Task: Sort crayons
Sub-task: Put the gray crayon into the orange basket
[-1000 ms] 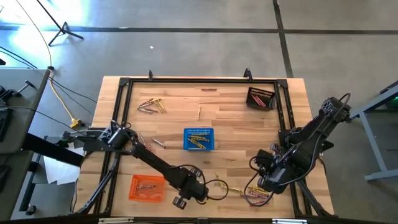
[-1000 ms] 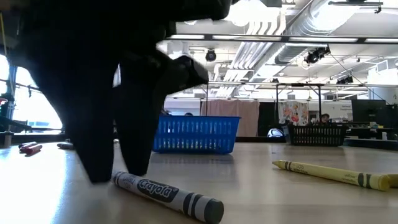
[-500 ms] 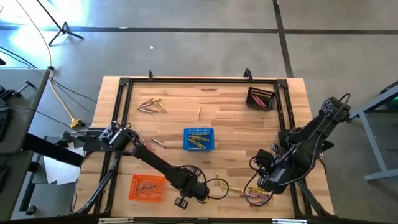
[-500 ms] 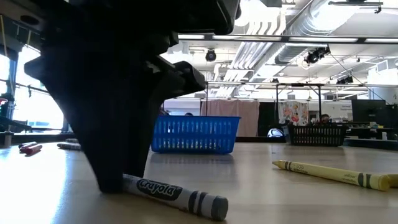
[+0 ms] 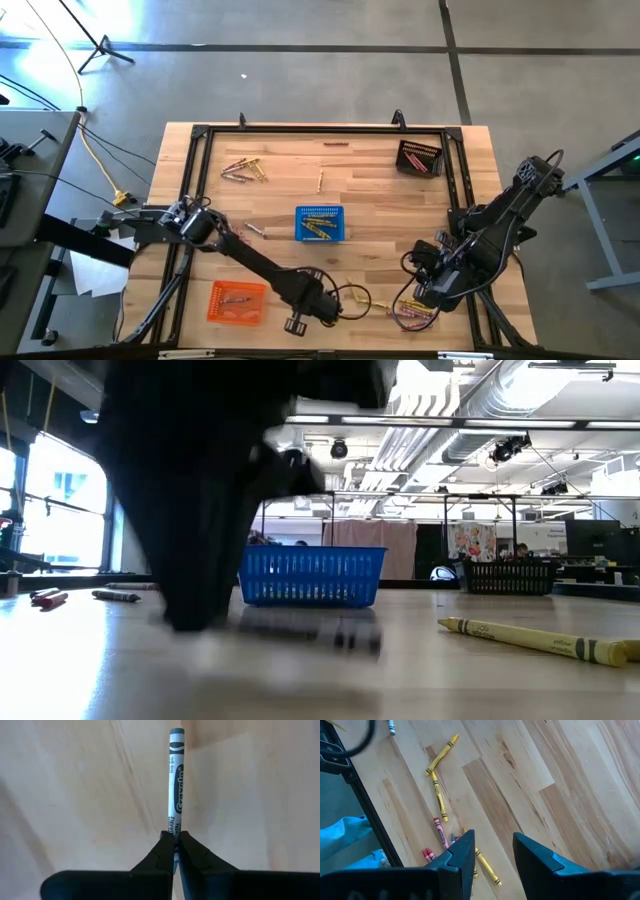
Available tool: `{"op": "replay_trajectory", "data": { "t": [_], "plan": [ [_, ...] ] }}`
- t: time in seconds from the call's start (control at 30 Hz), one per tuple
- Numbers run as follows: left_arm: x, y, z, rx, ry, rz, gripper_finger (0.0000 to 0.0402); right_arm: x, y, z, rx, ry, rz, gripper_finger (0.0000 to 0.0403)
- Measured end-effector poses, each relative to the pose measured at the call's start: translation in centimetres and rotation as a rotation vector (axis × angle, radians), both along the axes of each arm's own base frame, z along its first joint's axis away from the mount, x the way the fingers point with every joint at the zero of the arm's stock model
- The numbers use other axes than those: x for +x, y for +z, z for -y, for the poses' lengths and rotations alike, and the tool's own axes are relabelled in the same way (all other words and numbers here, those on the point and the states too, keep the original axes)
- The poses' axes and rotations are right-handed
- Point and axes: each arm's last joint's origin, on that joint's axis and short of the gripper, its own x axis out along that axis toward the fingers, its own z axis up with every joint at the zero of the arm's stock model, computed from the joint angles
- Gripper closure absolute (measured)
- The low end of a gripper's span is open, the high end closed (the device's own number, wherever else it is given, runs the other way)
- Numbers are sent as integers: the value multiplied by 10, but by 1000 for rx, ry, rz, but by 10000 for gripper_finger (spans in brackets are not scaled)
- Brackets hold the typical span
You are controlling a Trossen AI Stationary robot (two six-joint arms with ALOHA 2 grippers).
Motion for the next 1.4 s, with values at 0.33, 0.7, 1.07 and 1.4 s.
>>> {"op": "replay_trajectory", "data": {
  "t": [0.33,0.7,1.07,1.4],
  "plan": [
    [-16,46,-10,120,63,-91,401,0,0,0,-10,27,-1,286],
    [-77,117,1,102,241,-26,401,1,0,1,-50,41,30,286],
    [-160,111,40,61,435,-78,401,3,1,2,-73,13,64,286],
    [-185,63,41,169,507,-126,398,12,2,8,-74,-54,110,286]
  ]
}}
